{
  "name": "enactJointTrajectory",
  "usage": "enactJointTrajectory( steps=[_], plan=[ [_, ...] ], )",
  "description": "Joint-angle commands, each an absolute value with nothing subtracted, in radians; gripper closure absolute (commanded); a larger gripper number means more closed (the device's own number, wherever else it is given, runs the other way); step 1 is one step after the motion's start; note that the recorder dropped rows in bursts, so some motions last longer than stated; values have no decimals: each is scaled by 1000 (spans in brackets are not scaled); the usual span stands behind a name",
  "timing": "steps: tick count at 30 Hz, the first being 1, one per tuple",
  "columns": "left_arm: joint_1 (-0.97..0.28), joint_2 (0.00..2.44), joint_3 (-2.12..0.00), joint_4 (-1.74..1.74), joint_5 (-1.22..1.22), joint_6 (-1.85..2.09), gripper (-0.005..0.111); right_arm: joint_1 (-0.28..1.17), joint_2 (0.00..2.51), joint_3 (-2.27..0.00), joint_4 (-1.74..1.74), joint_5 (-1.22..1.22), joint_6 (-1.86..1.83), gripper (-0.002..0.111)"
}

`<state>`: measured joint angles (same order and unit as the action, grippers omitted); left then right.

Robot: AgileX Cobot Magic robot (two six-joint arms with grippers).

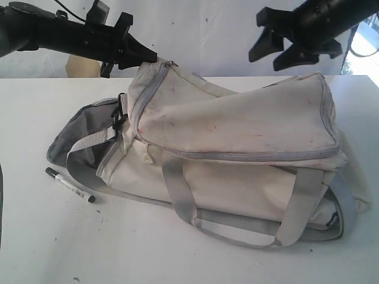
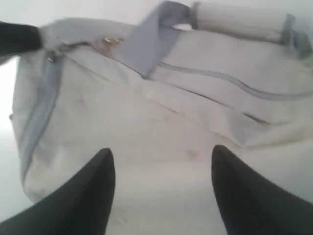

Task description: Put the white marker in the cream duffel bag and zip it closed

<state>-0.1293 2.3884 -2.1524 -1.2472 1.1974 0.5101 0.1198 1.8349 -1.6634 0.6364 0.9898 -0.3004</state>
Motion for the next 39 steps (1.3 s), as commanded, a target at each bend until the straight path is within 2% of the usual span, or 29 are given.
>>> enactJointTrajectory(
  steps=[1,4,6,9,20,33,39],
  plan=[
    [-125,2373,-2154,-1264,1221,588,107,200,1840,-1662,700,842,-336,54],
    [-125,2373,-2154,-1262,1221,621,107,243,1877,-1662,748,800,-209,55],
    [-125,2373,-2154,-1260,1221,662,107,258,1915,-1666,818,804,-119,61],
    [-125,2373,-2154,-1249,1221,701,107,261,1960,-1668,971,803,-142,65],
    [-134,2373,-2154,-1251,1221,761,107,271,2063,-1690,1294,645,-240,65],
    [-172,2373,-2154,-1275,1221,786,107,287,2211,-1725,1459,770,-242,65],
    [-171,2373,-2154,-1277,1221,786,107,288,2218,-1725,1474,723,-240,66]
  ],
)
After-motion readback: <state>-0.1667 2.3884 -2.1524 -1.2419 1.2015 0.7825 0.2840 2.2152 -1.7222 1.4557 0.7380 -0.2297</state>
